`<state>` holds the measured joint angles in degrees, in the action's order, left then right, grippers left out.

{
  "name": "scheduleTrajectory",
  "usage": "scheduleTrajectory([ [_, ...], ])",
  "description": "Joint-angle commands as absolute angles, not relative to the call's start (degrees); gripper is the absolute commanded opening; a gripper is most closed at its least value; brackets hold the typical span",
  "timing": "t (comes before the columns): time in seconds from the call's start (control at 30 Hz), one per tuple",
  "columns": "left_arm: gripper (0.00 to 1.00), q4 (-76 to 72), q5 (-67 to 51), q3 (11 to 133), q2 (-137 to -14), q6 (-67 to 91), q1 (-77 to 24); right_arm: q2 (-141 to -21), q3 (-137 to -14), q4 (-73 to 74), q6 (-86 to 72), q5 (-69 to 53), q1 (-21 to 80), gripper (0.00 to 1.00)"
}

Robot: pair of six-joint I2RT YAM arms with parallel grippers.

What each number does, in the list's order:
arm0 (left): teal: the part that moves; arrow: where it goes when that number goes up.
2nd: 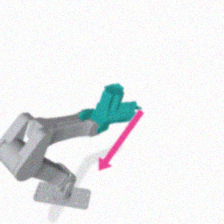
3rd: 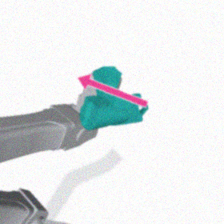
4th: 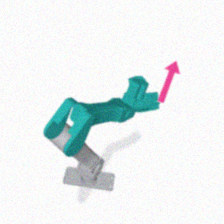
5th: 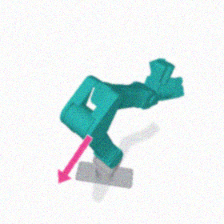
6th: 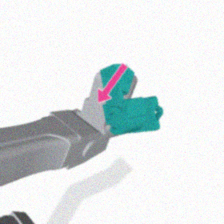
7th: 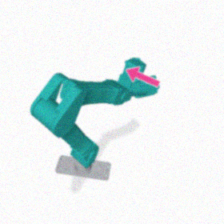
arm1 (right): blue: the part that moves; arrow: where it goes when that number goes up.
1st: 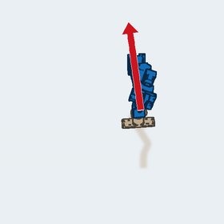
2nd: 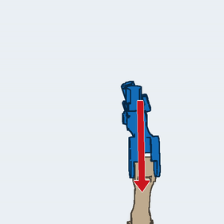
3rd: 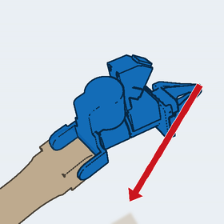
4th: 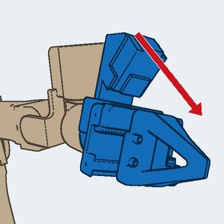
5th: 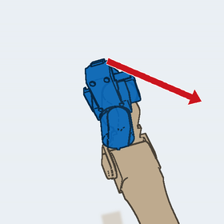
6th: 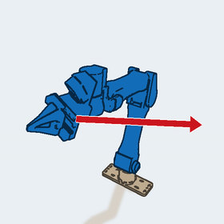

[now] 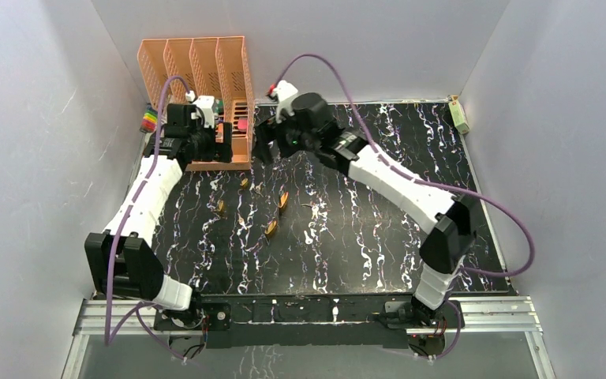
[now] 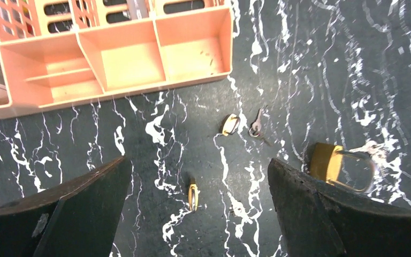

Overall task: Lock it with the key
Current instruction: Reset both arms

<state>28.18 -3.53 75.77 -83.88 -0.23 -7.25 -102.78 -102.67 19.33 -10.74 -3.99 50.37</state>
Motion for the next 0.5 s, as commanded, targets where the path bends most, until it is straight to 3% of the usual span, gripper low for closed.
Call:
scheduleTrajectory([
  [0.0,0.98,29.9,-6.0,80.6,-79.1,1.6,-7.3,-95.6,-97.4,18.5,-10.6,3.8,46.9,0.99],
  [0.27,0.98,22.7,-11.7,80.8,-75.4,4.1,-7.3,-83.6,-89.1,19.6,-12.3,24.7,46.2,0.99],
  [0.47,0.98,17.8,-17.3,79.2,-72.3,4.6,-7.2,-73.6,-80.3,18.0,-12.1,26.6,42.9,0.99],
])
